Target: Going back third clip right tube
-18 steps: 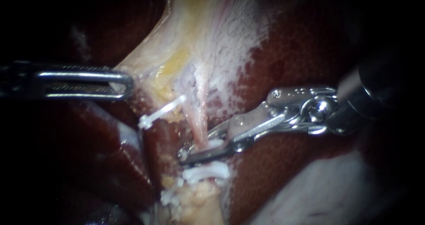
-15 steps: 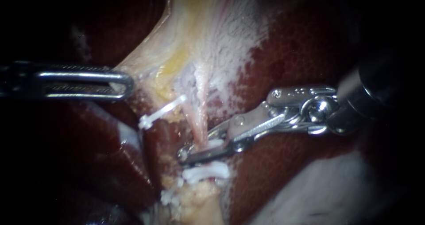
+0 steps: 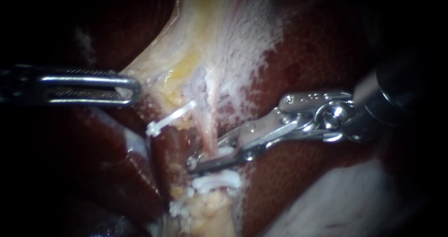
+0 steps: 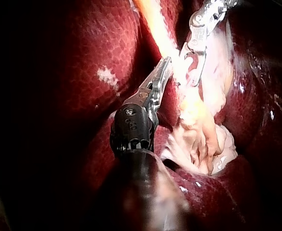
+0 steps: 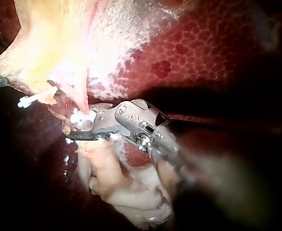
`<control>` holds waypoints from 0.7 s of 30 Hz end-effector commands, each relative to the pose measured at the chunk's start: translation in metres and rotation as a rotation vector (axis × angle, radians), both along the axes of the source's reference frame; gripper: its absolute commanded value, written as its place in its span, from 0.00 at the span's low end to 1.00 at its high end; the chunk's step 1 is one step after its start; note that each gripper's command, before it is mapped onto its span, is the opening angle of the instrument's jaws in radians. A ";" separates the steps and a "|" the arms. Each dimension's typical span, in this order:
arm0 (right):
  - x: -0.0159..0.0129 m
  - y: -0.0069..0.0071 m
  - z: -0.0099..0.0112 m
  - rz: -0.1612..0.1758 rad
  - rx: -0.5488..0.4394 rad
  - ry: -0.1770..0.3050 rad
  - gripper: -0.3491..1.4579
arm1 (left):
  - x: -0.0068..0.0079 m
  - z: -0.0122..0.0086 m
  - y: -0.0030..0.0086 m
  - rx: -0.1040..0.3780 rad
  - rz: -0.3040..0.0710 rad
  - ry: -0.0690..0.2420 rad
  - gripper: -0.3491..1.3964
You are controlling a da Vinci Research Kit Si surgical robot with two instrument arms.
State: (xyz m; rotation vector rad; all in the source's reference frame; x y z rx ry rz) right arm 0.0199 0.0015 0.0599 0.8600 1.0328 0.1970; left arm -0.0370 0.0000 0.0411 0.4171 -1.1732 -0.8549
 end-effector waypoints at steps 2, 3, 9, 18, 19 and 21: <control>-0.0001 0.0002 0.0000 0.008 -0.039 0.016 0.46 | 0.0001 0.0000 0.0000 0.000 0.000 0.000 0.00; -0.0002 0.0003 -0.0001 0.017 -0.066 0.021 0.48 | 0.0001 0.0000 0.0000 0.000 0.000 0.000 0.00; -0.0017 0.0020 -0.0013 0.058 -0.152 0.033 0.51 | 0.0001 0.0000 0.0000 0.000 0.000 0.000 0.00; -0.0061 0.0027 -0.0028 0.108 -0.201 0.012 0.52 | 0.0002 0.0000 0.0000 0.000 0.001 0.000 0.00; -0.0068 0.0026 -0.0029 0.113 -0.201 0.007 0.52 | 0.0002 0.0000 0.0000 0.000 0.001 -0.001 0.00; -0.0078 0.0026 -0.0032 0.120 -0.206 0.003 0.52 | 0.0002 0.0000 0.0000 0.000 0.001 -0.001 0.00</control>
